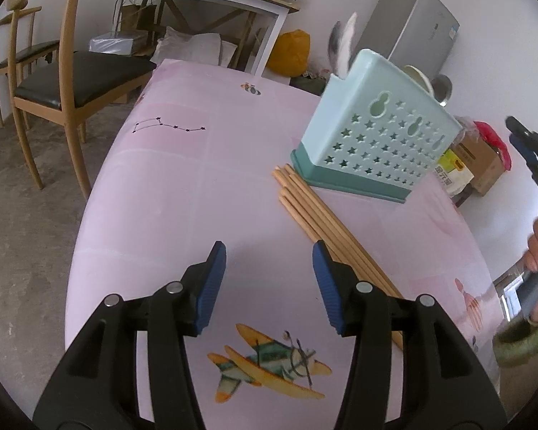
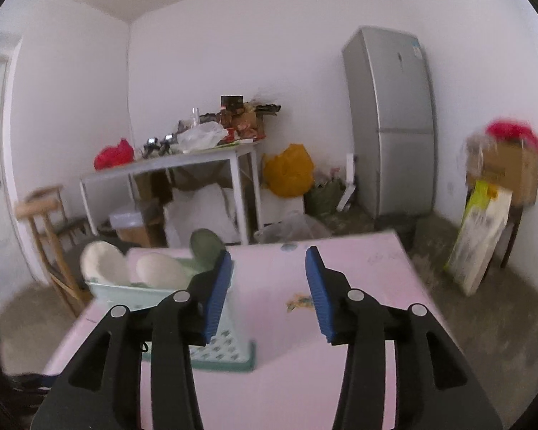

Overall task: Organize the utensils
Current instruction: 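Move the right gripper to the wooden chopsticks and grasp the bundle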

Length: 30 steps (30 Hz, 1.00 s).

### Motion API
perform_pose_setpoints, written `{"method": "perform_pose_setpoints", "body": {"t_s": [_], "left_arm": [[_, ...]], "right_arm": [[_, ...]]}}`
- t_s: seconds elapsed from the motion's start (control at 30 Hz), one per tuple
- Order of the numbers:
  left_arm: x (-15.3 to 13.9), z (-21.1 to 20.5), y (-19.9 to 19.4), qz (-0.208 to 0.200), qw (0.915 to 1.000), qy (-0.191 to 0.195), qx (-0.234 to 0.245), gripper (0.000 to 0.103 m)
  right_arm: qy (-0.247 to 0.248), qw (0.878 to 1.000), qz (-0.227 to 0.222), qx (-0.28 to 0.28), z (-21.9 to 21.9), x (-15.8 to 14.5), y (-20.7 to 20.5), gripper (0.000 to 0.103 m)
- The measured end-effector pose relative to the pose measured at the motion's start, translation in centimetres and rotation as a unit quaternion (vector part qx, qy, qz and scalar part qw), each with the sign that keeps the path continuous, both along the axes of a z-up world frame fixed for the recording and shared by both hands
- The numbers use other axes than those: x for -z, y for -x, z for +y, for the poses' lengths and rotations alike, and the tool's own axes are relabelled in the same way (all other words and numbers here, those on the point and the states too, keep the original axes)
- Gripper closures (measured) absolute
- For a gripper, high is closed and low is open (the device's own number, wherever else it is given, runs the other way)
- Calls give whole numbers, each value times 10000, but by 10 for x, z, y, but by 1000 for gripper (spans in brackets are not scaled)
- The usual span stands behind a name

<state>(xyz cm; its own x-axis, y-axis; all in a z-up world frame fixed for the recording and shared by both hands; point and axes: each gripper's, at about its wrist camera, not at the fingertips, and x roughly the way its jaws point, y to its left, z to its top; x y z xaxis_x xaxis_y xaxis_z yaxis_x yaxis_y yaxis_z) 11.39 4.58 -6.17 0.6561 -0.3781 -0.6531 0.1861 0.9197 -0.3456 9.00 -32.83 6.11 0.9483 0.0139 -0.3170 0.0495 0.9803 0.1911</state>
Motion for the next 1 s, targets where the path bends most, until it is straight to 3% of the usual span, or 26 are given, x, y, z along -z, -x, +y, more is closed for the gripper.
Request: {"method": "perform_pose_setpoints", "body": {"t_s": [0.13,0.23,0.3,0.4,0.57,0.63,0.7,0.77,0.83,1.0], "left_arm": [[-7,-9,10,58,9994,130,331,56],[-7,-16,14,308,9956,552,690,58],[-2,-20,14,584,9900,948,869,60],[7,-28,8,999,9817,1240,1049,63],[12,-38,4,1195,9790,1245,1089,73],[15,-42,3,1263,9786,1191,1108,83],[14,-46,5,1272,9798,1086,1093,85],[14,-49,7,1284,9806,948,1142,91],[17,-51,11,1461,9757,1005,1289,96],[18,-63,30,1604,9709,900,1537,102]], "right_arm": [[-625,9907,812,-898,13,23,1,59],[-1220,9543,2007,-1850,39,68,-20,59],[-1292,9309,2668,-2133,58,95,-31,59],[-1126,9144,3193,-2219,79,126,-37,59],[-1128,9014,3409,-2417,98,141,-31,74],[-1102,9012,3435,-2402,105,143,-26,82],[-1079,9035,3406,-2367,107,143,-17,84],[-1273,9000,3413,-2394,105,144,-13,86],[-1495,8935,3442,-2467,100,144,-6,97],[-1441,8958,3473,-2371,92,140,23,98]]}}
